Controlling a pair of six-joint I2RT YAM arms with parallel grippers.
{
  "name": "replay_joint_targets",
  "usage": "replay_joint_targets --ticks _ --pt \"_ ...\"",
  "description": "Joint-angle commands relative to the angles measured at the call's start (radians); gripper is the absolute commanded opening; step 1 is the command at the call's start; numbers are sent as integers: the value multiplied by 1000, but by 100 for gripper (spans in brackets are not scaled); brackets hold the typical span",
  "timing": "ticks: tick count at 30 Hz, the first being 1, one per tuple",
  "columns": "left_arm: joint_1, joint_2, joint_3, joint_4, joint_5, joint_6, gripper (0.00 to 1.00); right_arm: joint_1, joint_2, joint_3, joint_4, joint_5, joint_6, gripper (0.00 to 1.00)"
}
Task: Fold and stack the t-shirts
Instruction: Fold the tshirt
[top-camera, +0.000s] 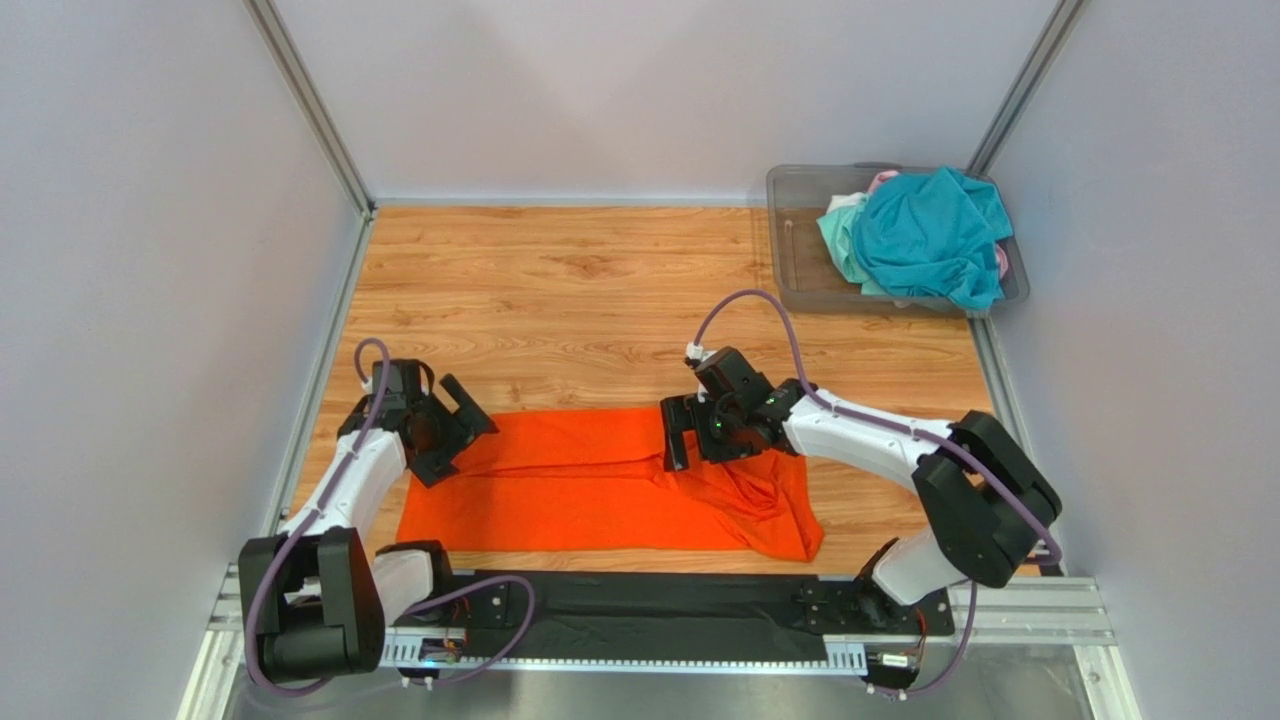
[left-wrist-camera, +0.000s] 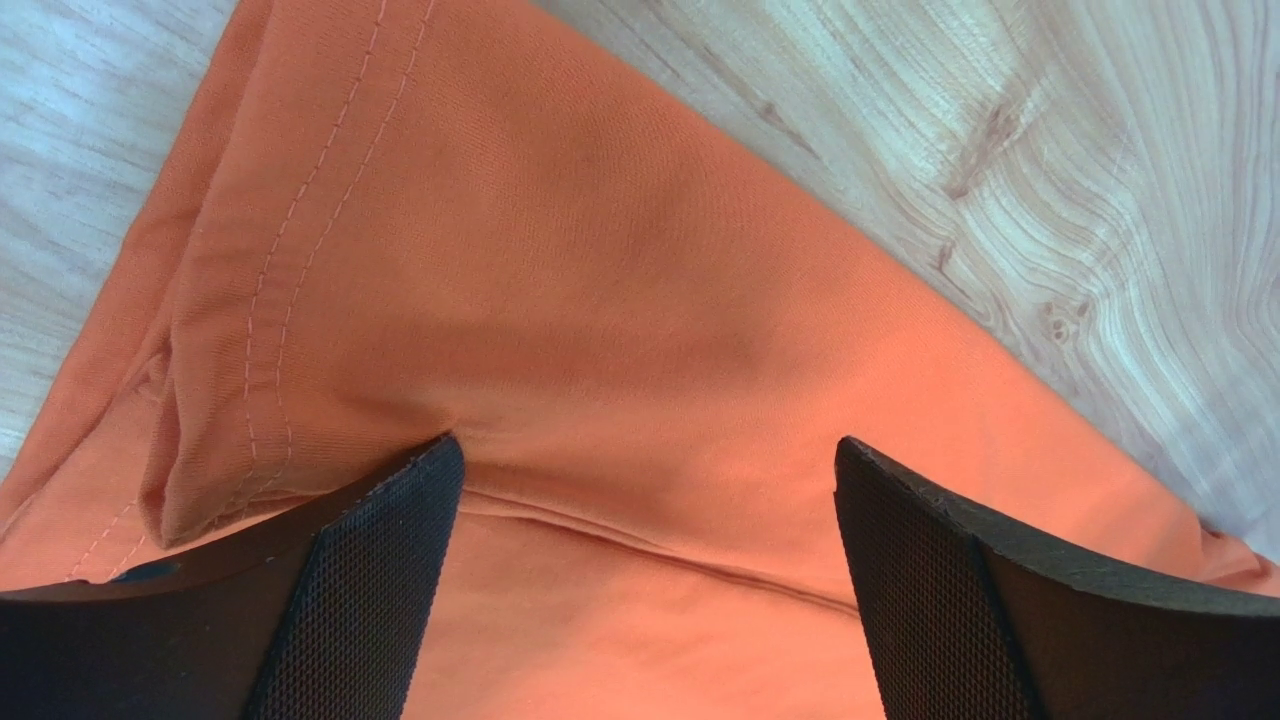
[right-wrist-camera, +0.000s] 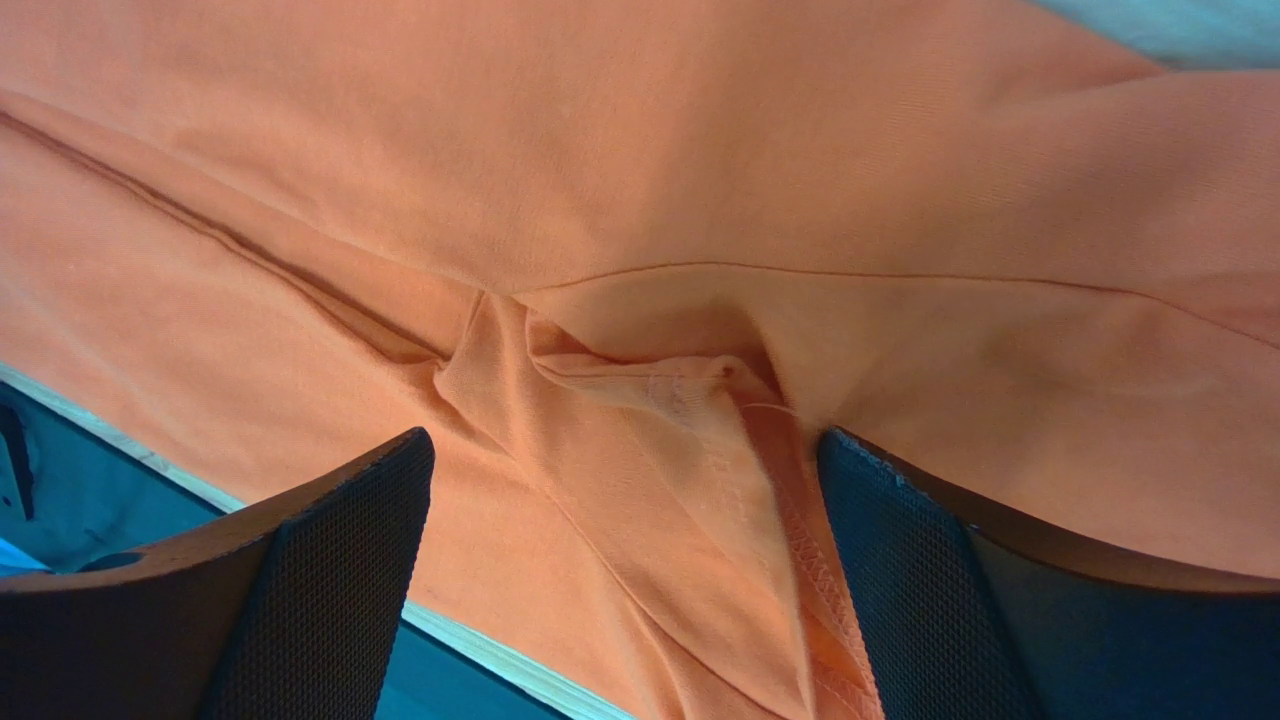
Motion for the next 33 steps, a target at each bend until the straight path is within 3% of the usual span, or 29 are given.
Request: replay_joint_targets --ticks 1,12,19,27,33 --pt "4 13 -4 41 -20 25 100 43 7 20 68 -53 -3 100" --pt "4 19 -4 44 -34 22 100 211 -56 6 54 10 71 100" --pt "4 26 -2 43 -40 22 100 401 -22 77 25 34 103 100" --pt "4 24 -2 35 -45 23 100 481 45 190 -187 283 172 100" --pt "4 24 -2 32 -46 23 100 475 -71 176 -251 432 227 100"
